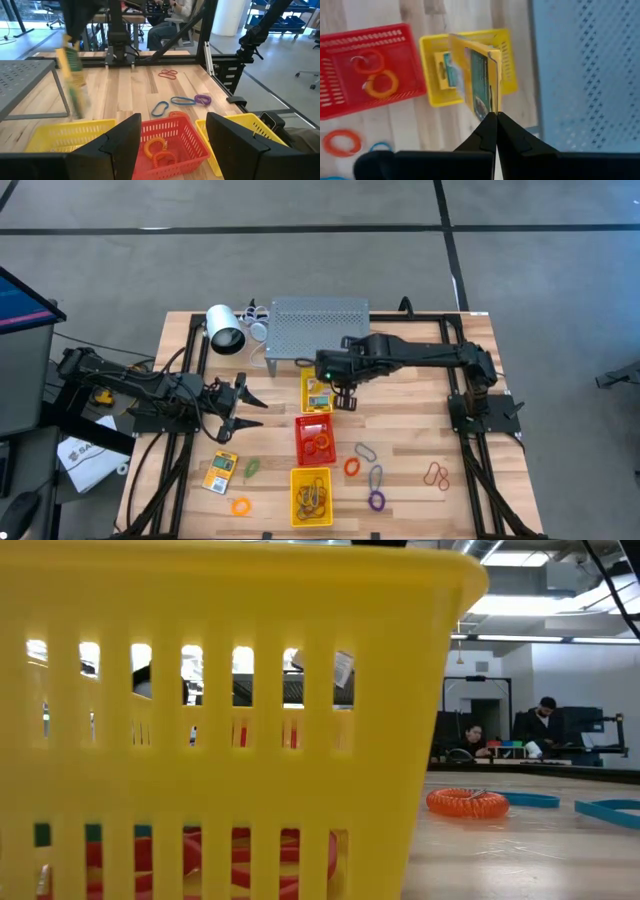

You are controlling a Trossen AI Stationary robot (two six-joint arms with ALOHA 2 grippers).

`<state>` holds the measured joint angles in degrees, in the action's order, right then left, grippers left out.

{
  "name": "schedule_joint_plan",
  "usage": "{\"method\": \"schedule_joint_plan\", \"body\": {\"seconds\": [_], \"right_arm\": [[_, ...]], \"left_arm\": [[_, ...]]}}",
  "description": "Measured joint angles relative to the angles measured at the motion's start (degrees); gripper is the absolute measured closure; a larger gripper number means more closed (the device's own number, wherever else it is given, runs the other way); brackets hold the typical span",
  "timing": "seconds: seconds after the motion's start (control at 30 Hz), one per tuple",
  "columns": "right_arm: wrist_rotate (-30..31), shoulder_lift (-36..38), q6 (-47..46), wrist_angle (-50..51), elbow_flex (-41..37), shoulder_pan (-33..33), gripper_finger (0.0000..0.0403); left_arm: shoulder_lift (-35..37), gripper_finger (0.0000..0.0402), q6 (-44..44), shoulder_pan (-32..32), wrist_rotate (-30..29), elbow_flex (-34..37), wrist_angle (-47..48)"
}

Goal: Pick & Place Office Desk Supplies
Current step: Put the crayon into the top yellow bin

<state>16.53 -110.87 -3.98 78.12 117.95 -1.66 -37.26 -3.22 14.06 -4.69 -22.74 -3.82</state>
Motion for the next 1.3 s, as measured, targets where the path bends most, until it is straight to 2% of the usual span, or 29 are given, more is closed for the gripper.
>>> {"method": "schedule_joint_plan", "body": {"seconds": [0.3,0.57,0.8,1.03,1.3], "right_arm": [[-1.5,-4.0,7.5,-2.6,2.5,3.6,0.0403],[-1.2,-15.8,10.2,9.1,17.0,3.4,0.0403],[4.6,-18.9,11.3,10.2,15.8,2.5,0.0403],[8.8,-19.8,11.5,6.6,15.8,2.3,0.0403],[9.0,-19.8,11.6,5.2,15.7,1.2,0.0403]], "left_arm": [[0.0,0.0183,0.0,0.0,0.0,0.0,0.0],[-0.5,0.0183,0.0,-0.1,0.0,0.0,0.7],[-2.4,0.0183,0.0,-0.1,0.0,0.0,0.7],[-5.1,0.0183,0.0,-0.1,0.0,0.0,0.2],[-6.4,0.0183,0.0,-0.1,0.0,0.0,-0.2]]}}
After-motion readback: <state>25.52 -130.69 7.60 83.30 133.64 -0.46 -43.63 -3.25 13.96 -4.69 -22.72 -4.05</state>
